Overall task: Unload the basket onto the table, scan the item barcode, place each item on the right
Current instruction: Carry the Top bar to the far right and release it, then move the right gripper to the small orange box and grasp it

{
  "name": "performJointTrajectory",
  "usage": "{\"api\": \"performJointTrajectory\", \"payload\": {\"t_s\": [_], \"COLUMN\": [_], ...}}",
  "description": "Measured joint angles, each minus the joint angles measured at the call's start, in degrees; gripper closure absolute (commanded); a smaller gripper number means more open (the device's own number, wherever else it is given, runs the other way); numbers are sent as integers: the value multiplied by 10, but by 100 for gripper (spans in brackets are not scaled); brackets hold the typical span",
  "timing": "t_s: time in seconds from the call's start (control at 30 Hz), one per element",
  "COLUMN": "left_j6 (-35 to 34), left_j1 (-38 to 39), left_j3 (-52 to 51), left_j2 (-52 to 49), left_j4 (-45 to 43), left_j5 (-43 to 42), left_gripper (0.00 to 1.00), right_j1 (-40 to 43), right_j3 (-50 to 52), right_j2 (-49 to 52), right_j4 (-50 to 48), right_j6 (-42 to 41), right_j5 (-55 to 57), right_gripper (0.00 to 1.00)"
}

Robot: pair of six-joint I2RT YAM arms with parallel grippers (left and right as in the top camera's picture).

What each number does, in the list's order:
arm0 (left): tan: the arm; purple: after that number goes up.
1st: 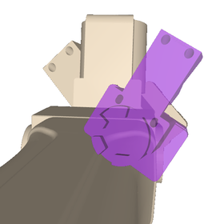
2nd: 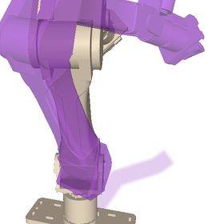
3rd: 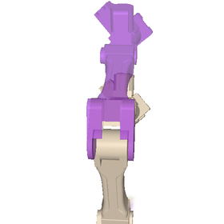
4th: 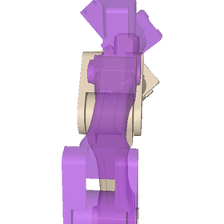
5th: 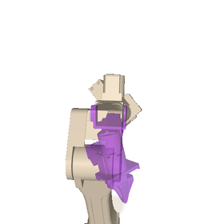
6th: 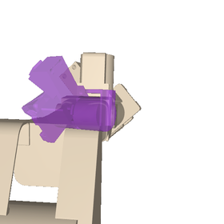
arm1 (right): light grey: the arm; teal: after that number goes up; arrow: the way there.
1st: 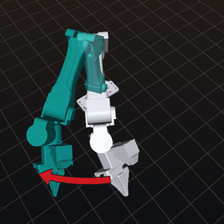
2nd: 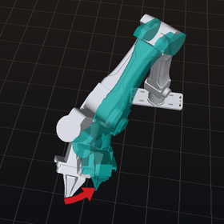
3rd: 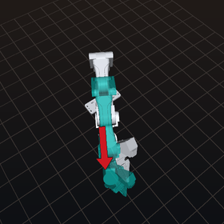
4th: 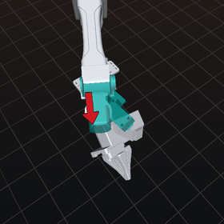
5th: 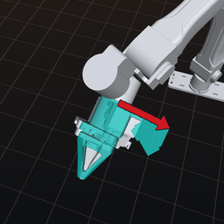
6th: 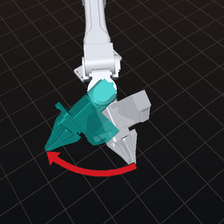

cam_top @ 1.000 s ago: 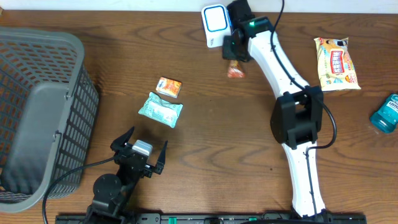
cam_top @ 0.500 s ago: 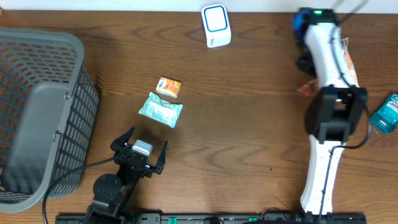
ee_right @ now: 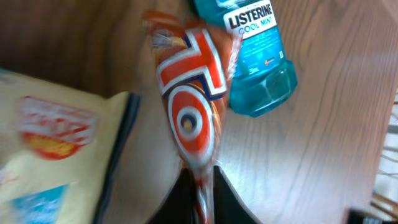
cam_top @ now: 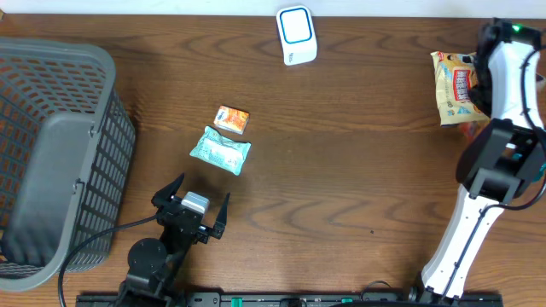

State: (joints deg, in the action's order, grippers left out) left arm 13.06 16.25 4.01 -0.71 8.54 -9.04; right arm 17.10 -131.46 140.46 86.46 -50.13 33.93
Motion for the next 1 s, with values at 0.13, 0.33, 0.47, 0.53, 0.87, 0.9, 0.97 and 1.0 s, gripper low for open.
{"api": "performJointTrajectory", "payload": {"t_s": [0.13,0.33,0.47,0.53,0.87,0.9,0.97,1.0], "left_j6": [0,0,0,0,0,0,0,0], "left_j1": [0,0,0,0,0,0,0,0], "left_j3": [0,0,0,0,0,0,0,0], "left_j2": [0,0,0,0,0,0,0,0], "left_j4": [0,0,0,0,0,0,0,0], "left_j5": [0,0,0,0,0,0,0,0], "left_gripper": [2,2,2,2,2,2,2,2], "right_j1": [16,21,20,17,-61,-77,-104,-122], "right_j3": [7,7,7,7,8,8,8,8], "right_j2": [0,0,-1,-2,-32,-33,-33,-33], "right_j4": [1,3,1,-2,1,0,-2,-6], "right_j6": [10,52,78,97,193,205,219,226], "right_j5": [-13,-50,-109,-153,-395,-426,-468,-487], "right_gripper": [46,59,68,70,63,62,58,55]}}
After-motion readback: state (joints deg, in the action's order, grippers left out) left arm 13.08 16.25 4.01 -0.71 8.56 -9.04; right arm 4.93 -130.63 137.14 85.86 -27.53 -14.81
